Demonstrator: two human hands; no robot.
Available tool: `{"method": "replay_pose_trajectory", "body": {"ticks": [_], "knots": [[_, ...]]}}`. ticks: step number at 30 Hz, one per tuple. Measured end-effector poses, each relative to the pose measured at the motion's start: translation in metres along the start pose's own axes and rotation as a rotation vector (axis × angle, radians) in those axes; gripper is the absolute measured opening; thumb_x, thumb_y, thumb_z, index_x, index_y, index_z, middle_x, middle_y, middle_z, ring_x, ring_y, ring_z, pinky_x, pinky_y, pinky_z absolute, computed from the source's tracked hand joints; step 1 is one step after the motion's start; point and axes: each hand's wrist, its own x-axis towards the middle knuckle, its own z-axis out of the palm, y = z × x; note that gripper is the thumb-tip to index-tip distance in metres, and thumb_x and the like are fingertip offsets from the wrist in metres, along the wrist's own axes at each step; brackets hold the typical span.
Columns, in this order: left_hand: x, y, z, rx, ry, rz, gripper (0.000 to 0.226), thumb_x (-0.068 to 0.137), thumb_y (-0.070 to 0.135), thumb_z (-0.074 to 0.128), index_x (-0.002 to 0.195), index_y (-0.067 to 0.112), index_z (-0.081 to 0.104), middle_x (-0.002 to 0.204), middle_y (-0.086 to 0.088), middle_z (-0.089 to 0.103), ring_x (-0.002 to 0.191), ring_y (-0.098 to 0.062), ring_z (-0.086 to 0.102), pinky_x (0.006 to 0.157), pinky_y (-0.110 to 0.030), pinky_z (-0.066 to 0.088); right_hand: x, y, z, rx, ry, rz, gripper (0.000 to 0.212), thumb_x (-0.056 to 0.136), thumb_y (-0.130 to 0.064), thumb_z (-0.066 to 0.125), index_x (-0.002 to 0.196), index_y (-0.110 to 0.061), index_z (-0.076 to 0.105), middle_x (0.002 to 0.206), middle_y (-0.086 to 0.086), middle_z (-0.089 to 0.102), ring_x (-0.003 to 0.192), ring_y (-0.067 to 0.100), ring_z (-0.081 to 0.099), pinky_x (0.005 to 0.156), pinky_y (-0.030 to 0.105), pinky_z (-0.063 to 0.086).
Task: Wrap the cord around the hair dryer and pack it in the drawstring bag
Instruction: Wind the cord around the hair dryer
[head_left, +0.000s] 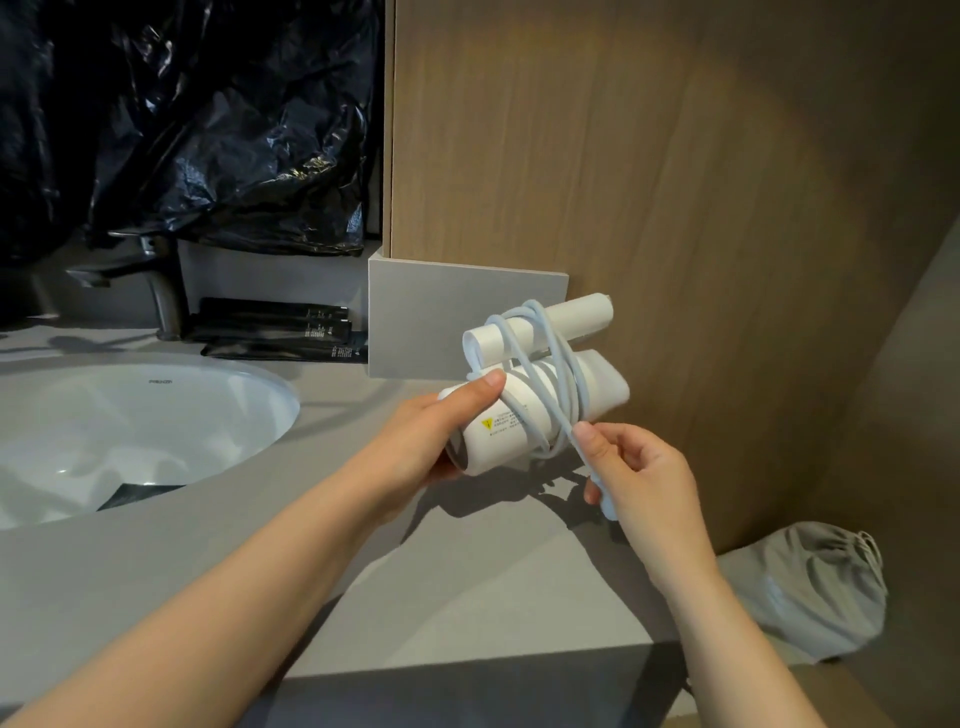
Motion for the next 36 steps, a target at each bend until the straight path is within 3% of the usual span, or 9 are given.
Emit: {"method": "replay_pose_trajectory", "body": {"ticks": [4,7,10,13,18,23,27,30,36], "knots": [[-0.023,-0.012,0.001,0.025,0.029,-0.059,0.041,0.085,0.056,0.058,0.107,0.024,0.072,0.094,0.004,0.074,0.075,-0.009,0.065,0.068,-0.024,0.048,-0.016,0.000,-0.005,-0.098,0.031,-0.026,0.025,0.085,-0.042,0.066,0.101,-0.025,0.056,0.078,-0.001,0.066,0.058,0.011,0.064,0.050,0.013,0.048],[-0.034,-0.016,-0.001,0.017,0.051,-0.037,0.043,0.085,0.050,0.065,0.105,0.012,0.072,0.097,-0.012,0.075,0.074,-0.019,0.070,0.058,-0.025,0.051,-0.025,-0.001,-0.010,-0.129,-0.014,-0.042,0.016,0.088,-0.036,0.064,0.097,-0.024,0.059,0.080,0.000,0.065,0.059,0.010,0.061,0.049,0.011,0.046],[-0.036,-0.017,-0.002,0.086,0.121,-0.024,0.062,0.071,0.058,0.070,0.102,0.004,0.072,0.102,-0.022,0.072,0.079,-0.029,0.069,0.061,-0.032,0.054,-0.031,-0.001,-0.014,-0.154,-0.056,-0.069,0.008,0.091,-0.033,0.062,0.093,-0.025,0.063,0.077,-0.004,0.063,0.062,0.010,0.059,0.049,0.012,0.045],[-0.034,-0.016,-0.001,0.153,0.204,0.006,0.062,0.076,0.052,0.075,0.101,-0.004,0.066,0.099,-0.025,0.070,0.082,-0.036,0.071,0.064,-0.041,0.061,-0.034,-0.002,-0.014,-0.172,-0.087,-0.076,0.007,0.092,-0.032,0.060,0.092,-0.027,0.065,0.078,-0.009,0.061,0.070,0.010,0.058,0.050,0.009,0.043],[-0.033,-0.010,0.001,0.237,0.218,0.022,0.052,0.082,0.047,0.071,0.094,-0.003,0.065,0.083,-0.014,0.067,0.067,-0.022,0.066,0.057,-0.035,0.060,-0.035,-0.002,-0.015,-0.179,-0.107,-0.082,0.008,0.093,-0.029,0.059,0.091,-0.028,0.066,0.075,-0.012,0.061,0.070,0.009,0.057,0.049,0.006,0.040],[-0.027,-0.008,-0.011,0.427,0.172,-0.013,0.069,0.063,0.068,0.067,0.085,0.003,0.062,0.069,-0.003,0.059,0.057,-0.016,0.053,0.054,-0.027,0.044,-0.033,-0.003,-0.017,-0.183,-0.137,-0.096,0.012,0.095,-0.023,0.058,0.093,-0.031,0.066,0.084,-0.009,0.064,0.077,0.012,0.061,0.052,0.008,0.044],[-0.025,-0.009,-0.022,0.293,0.072,-0.034,0.052,0.076,0.055,0.072,0.084,0.003,0.065,0.071,-0.009,0.059,0.056,-0.018,0.053,0.055,-0.026,0.044,-0.031,-0.003,-0.017,-0.219,-0.158,-0.143,0.022,0.095,-0.020,0.056,0.093,-0.041,0.064,0.093,-0.013,0.064,0.083,0.011,0.061,0.056,0.009,0.046],[-0.022,-0.010,-0.026,0.205,0.039,-0.082,0.051,0.074,0.056,0.066,0.088,0.008,0.073,0.070,-0.006,0.062,0.055,-0.016,0.057,0.052,-0.025,0.046,-0.030,-0.006,-0.014,-0.219,-0.176,-0.207,0.027,0.095,-0.022,0.056,0.094,-0.048,0.062,0.099,-0.023,0.061,0.092,0.004,0.060,0.067,0.008,0.049],[-0.020,-0.008,-0.027,0.254,0.027,-0.111,0.047,0.089,0.052,0.058,0.090,0.008,0.073,0.065,-0.001,0.061,0.050,-0.012,0.053,0.057,-0.025,0.048,-0.025,-0.006,-0.015,-0.309,-0.170,-0.310,0.032,0.094,-0.021,0.058,0.095,-0.053,0.060,0.095,-0.028,0.058,0.096,-0.008,0.054,0.075,0.000,0.044]]}}
